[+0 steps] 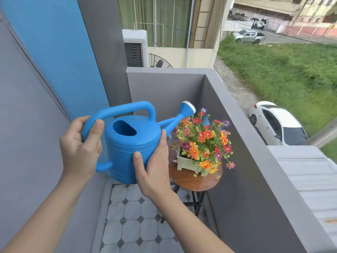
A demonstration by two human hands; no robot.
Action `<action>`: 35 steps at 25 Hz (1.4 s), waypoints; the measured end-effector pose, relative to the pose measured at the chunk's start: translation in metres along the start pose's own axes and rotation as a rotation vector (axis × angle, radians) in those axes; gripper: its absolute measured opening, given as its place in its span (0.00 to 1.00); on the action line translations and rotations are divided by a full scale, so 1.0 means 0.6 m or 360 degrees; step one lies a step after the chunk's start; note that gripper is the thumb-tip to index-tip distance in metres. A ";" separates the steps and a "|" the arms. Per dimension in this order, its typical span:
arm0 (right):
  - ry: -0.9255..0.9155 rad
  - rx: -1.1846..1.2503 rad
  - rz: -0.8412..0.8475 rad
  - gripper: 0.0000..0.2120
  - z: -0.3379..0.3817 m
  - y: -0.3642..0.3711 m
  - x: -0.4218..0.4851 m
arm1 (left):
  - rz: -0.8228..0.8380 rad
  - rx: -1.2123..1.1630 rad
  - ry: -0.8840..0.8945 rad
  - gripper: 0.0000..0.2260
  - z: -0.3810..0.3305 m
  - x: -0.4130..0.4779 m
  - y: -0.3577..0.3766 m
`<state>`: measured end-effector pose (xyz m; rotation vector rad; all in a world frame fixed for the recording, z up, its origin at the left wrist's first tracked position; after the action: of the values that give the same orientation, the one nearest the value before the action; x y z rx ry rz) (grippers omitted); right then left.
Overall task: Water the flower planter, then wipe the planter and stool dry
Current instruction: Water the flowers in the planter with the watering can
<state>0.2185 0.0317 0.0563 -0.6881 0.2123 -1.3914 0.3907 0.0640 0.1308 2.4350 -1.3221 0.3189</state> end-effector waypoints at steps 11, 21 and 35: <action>-0.0295 -0.0266 0.0502 0.40 -0.141 0.322 -0.020 | -0.0177 0.0150 -0.0305 0.18 0.324 -0.074 -0.235; -0.0596 -0.0835 0.0995 0.45 -0.606 0.779 -0.111 | -0.0463 0.0302 -0.0496 0.15 0.934 -0.273 -0.430; -0.0895 -0.1198 0.1021 0.38 -1.025 1.089 -0.180 | -0.0512 0.0293 -0.0352 0.14 1.432 -0.429 -0.510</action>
<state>0.4165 -0.0480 -0.8217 -1.4498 0.4660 -0.4369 0.5352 0.0652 -0.8062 2.8536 -0.9925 0.0914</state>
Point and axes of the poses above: each hand's wrist, its own x-axis towards the middle knuckle, its own y-axis out of the palm, z = x × y, the point moved 9 cm from there along x, towards the middle knuckle, and after that the axes turned 10 degrees about -x, right-handed, at the moved point
